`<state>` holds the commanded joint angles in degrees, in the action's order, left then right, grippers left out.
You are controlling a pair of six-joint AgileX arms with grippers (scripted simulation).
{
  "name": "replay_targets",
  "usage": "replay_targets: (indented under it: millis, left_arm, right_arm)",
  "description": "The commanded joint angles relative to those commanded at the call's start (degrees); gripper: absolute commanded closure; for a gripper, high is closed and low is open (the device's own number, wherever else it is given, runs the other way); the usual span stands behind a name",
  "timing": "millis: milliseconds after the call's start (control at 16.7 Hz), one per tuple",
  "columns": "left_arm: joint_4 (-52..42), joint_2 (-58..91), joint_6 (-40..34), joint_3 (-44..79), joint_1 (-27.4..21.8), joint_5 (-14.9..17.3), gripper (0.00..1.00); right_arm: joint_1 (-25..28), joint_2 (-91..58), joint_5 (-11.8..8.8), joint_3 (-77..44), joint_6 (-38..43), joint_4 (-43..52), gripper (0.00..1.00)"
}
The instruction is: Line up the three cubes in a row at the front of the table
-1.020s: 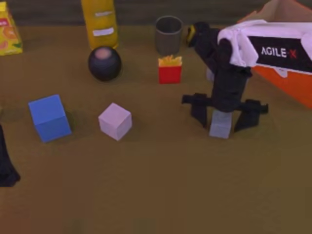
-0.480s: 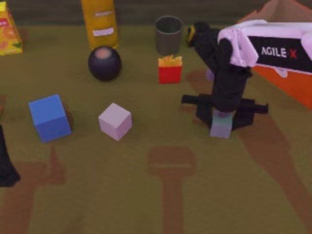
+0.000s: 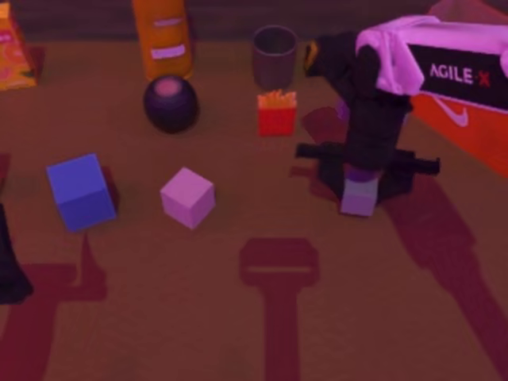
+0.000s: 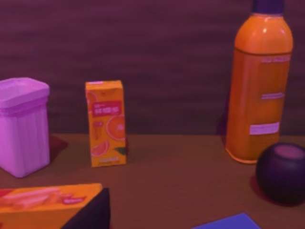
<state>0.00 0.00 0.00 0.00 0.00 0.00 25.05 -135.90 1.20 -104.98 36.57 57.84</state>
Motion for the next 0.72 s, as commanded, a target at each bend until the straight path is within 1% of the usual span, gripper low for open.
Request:
replay_targets:
  millis: [180, 300, 600, 720]
  left_arm:
    - [0.0, 0.0, 0.0, 0.0, 0.0, 0.0, 0.0]
    - [0.0, 0.0, 0.0, 0.0, 0.0, 0.0, 0.0]
    - [0.0, 0.0, 0.0, 0.0, 0.0, 0.0, 0.0]
    - [0.0, 0.0, 0.0, 0.0, 0.0, 0.0, 0.0]
  right_arm:
    - [0.3, 2.0, 0.0, -3.7, -0.1, 6.4, 1.0]
    - [0.4, 3.1, -0.1, -5.3, -0.2, 8.6, 1.0]
    - [0.2, 3.2, -0.1, -5.2, -0.1, 8.5, 1.0]
    - [1.1, 5.2, -0.1, -3.1, -0.3, 7.8, 1.0]
